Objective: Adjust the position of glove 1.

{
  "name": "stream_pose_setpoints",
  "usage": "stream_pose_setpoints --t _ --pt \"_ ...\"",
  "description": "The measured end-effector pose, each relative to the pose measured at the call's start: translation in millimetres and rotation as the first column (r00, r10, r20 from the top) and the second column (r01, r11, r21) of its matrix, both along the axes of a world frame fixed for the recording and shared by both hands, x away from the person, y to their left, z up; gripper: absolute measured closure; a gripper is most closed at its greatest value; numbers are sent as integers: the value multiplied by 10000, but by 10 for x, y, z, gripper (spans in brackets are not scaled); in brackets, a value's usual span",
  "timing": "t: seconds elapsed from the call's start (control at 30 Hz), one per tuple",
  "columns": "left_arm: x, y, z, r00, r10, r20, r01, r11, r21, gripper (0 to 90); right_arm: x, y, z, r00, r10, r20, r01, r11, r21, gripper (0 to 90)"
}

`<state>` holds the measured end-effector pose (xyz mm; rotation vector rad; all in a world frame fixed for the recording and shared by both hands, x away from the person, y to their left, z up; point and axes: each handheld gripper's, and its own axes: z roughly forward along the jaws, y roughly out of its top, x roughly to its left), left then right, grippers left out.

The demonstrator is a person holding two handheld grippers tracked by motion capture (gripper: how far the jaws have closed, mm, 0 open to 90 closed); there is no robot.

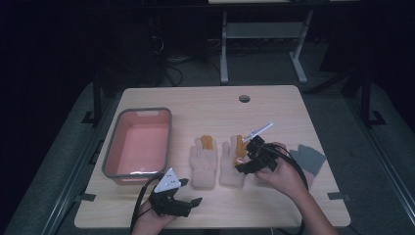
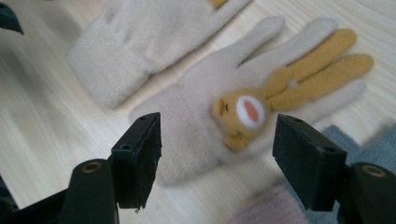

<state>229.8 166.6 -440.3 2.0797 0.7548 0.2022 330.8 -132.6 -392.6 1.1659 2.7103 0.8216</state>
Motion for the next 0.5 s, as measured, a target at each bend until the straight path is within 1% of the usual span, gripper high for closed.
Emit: stream_pose_setpoints --t 0.07,0.13,0.27,0.37,0.5 --pt "-1 0 -1 10000 -14 -23 14 10000 17 210 56 45 -25 10000 36 -90 -37 9999 -108 325" --pt "-3 -3 -5 10000 -16 -20 16 10000 3 210 70 57 -33 9999 44 -107 -45 9999 -145 326" --pt "-5 -3 1 10000 -80 6 80 9999 70 210 151 136 -108 9996 59 -294 -70 9993 -354 328" --pt "-5 -8 -4 10000 -66 -32 66 10000 53 210 188 160 -151 9994 46 -338 -63 9987 -514 333" --pt "-2 -7 -9 9999 -72 -88 72 10000 57 210 226 165 -186 9991 -35 -419 12 9984 -561 340"
